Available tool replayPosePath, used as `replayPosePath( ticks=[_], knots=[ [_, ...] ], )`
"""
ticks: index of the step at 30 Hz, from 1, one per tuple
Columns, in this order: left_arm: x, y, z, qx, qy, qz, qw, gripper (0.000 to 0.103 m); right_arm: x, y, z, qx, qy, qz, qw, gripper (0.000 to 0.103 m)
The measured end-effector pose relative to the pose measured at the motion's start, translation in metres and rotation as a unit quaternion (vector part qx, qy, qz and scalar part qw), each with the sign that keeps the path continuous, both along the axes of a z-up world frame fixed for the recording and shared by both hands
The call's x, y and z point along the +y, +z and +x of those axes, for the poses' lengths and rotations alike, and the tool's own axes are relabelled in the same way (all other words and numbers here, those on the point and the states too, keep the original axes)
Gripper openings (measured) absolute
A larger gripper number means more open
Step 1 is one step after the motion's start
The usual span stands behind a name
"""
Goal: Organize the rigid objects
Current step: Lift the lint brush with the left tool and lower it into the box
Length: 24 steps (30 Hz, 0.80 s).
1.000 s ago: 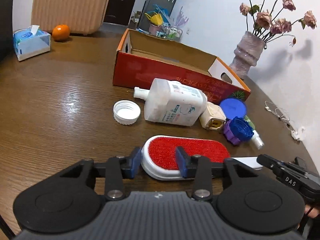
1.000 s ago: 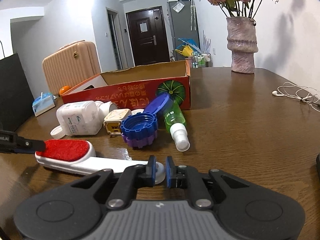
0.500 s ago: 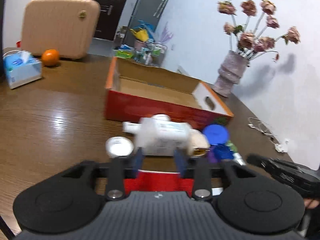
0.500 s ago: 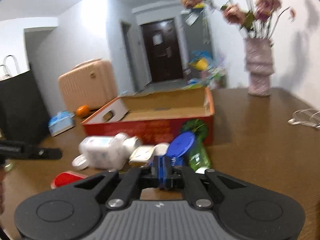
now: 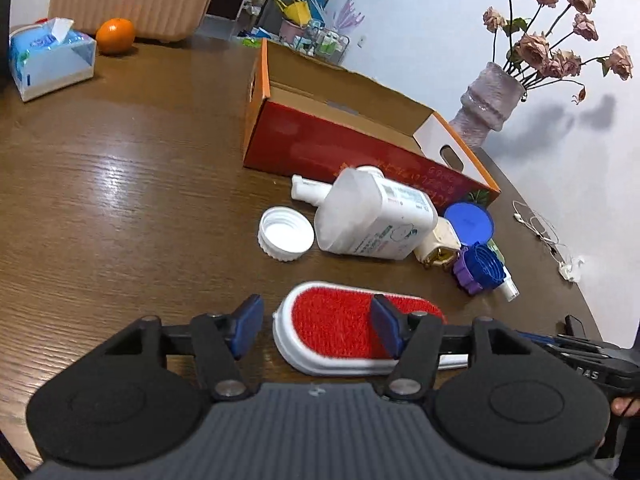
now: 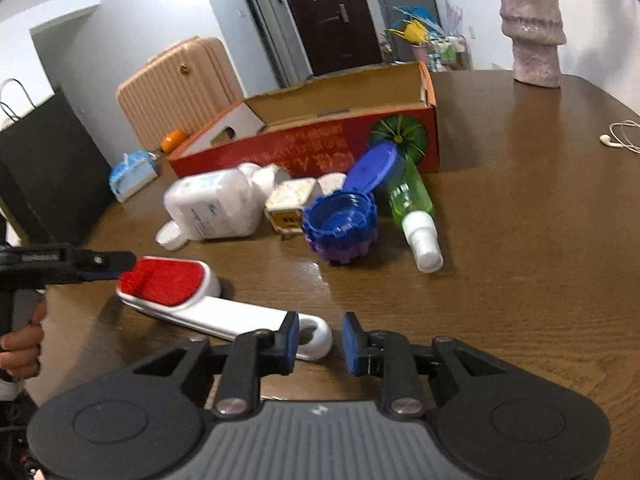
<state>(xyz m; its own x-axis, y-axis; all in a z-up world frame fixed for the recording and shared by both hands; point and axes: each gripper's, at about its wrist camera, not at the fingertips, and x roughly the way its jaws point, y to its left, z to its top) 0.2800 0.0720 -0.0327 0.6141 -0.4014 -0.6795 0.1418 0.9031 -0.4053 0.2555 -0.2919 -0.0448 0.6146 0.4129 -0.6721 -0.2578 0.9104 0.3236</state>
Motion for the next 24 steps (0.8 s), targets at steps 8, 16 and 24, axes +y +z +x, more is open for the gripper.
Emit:
replayPosePath(
  ticks=[8, 16, 24],
  knots=[
    [-0.001, -0.01, -0.003, 0.006, -0.001, -0.025, 0.9997, 0.051, 0.004, -0.01, 0.002, 0.007, -0.026, -0.008, 1.0, 0.011],
    [-0.005, 0.038, 0.005, -0.085, 0.006, -0.022, 0.9961, 0.05, 0.003, 0.0, 0.003, -0.014, -0.04, 0.012, 0.999, 0.011],
    [-0.018, 0.087, 0.147, -0.135, 0.021, -0.028, 0.9902, 0.051, -0.004, 0.079, 0.093, -0.128, -0.034, -0.005, 0.991, 0.01]
  ],
)
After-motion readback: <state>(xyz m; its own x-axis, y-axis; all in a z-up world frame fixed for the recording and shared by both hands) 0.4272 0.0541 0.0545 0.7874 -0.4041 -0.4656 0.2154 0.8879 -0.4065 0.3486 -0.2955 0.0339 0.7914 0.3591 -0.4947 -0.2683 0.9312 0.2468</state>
